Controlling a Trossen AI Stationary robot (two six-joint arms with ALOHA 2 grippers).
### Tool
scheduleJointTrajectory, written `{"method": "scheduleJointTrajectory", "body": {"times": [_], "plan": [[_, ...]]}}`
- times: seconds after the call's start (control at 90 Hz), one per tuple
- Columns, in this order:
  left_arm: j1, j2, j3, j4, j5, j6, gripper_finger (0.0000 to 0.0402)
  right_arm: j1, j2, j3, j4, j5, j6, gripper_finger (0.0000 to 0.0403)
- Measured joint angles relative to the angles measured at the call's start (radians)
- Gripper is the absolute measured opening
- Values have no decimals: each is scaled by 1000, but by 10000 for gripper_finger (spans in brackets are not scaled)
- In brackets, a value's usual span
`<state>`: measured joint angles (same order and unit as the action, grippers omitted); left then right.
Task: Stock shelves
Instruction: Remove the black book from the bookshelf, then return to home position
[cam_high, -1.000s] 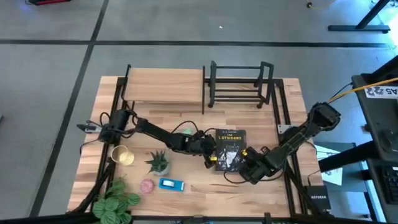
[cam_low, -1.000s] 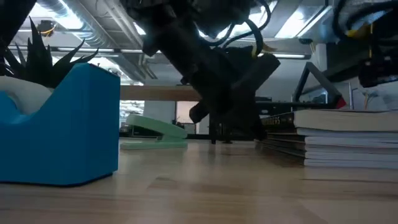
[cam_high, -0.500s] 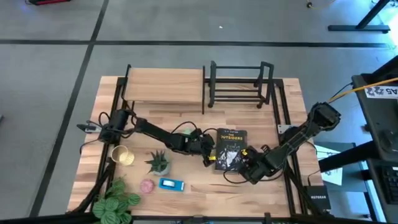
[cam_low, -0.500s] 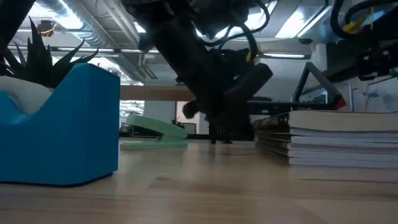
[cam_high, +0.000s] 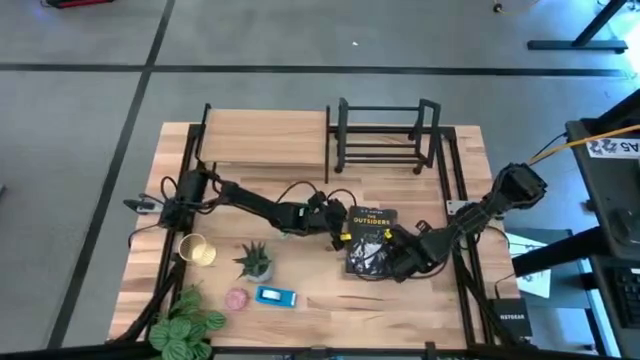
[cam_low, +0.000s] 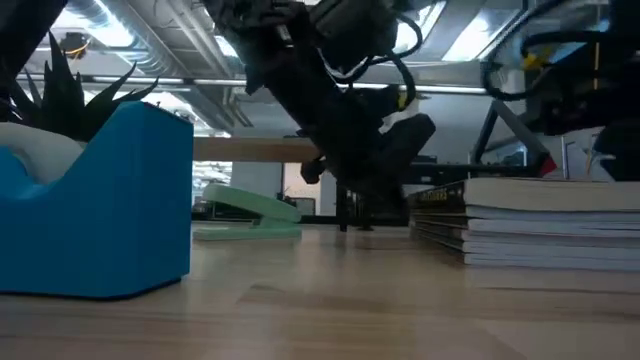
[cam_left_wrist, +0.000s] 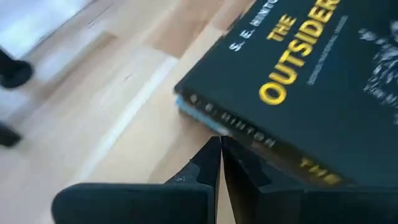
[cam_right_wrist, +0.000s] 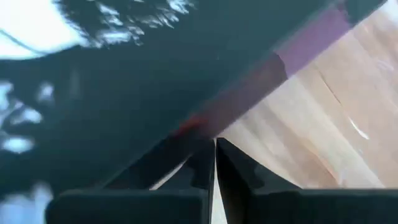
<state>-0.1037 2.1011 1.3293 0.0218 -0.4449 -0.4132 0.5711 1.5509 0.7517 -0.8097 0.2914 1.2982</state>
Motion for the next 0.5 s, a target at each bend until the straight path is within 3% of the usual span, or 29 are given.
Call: {"method": "scheduleJointTrajectory", "body": {"times": [0.3,0.5], "plan": [[-15,4,-1,-48,-36,3,1,-13,-25,3,-75,-30,-26,0],[-60,-108,-1,-141,-116,30,1,29,-110,24,-171,5,-16,0]]}}
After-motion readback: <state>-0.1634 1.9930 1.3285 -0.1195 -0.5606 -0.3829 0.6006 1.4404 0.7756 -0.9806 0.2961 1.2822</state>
